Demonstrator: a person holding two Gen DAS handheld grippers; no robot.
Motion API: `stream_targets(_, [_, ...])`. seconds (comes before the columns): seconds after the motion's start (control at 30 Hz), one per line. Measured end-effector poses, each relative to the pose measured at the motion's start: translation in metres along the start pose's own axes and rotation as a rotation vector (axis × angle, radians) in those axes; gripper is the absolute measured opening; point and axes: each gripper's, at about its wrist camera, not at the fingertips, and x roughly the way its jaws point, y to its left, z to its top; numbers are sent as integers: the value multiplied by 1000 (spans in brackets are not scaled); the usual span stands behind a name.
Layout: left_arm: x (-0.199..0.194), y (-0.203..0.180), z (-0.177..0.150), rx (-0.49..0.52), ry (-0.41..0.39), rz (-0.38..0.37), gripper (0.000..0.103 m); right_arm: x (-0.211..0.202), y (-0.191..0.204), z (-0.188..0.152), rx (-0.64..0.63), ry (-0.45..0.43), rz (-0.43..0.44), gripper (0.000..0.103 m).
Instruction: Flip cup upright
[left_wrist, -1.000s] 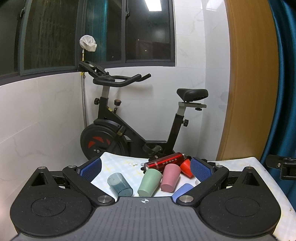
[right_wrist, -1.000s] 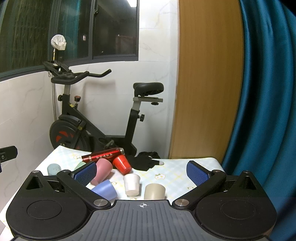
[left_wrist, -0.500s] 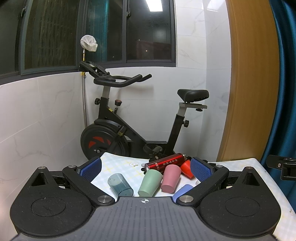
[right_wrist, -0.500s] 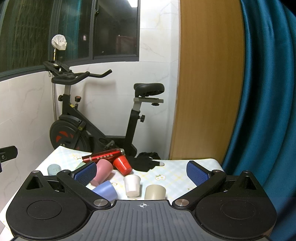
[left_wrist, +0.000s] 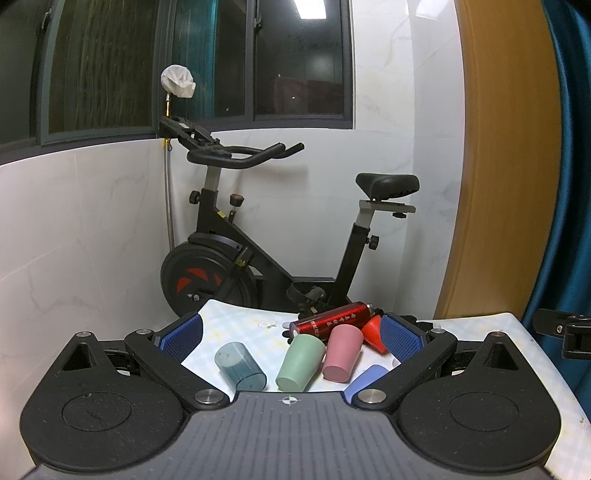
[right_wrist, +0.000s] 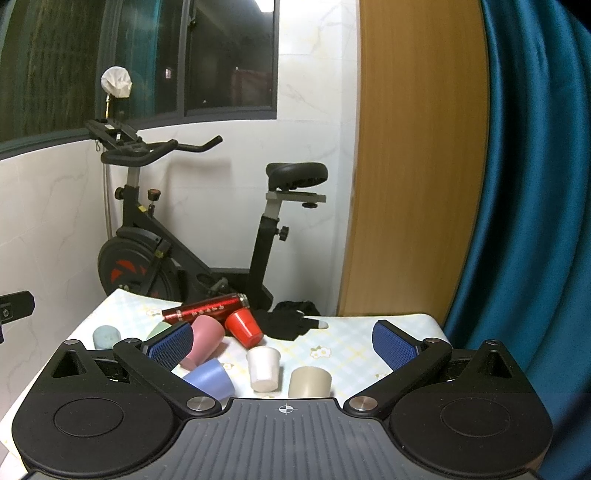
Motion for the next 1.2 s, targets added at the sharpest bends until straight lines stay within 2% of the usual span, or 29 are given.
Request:
stream_targets(0.37, [14,10,0,-45,23,-1,103,17,-4,-5,12,-12,-12,103])
stream_targets(0.47, [21,19,2,-30,-3,55,103,24,-7,-4,19,-29,0,103])
stream_targets(0.73, [61,69,13,-81,45,167,103,68,-17,1,26,-36,26,103])
stream_targets(0.97, [99,98,9,-139,103,188,103,120,-21,-6,68,22,57,103])
stream_targets(1.2, [154,99,-14,-140,215,184,102,166,-28,-31,112,108,51,103])
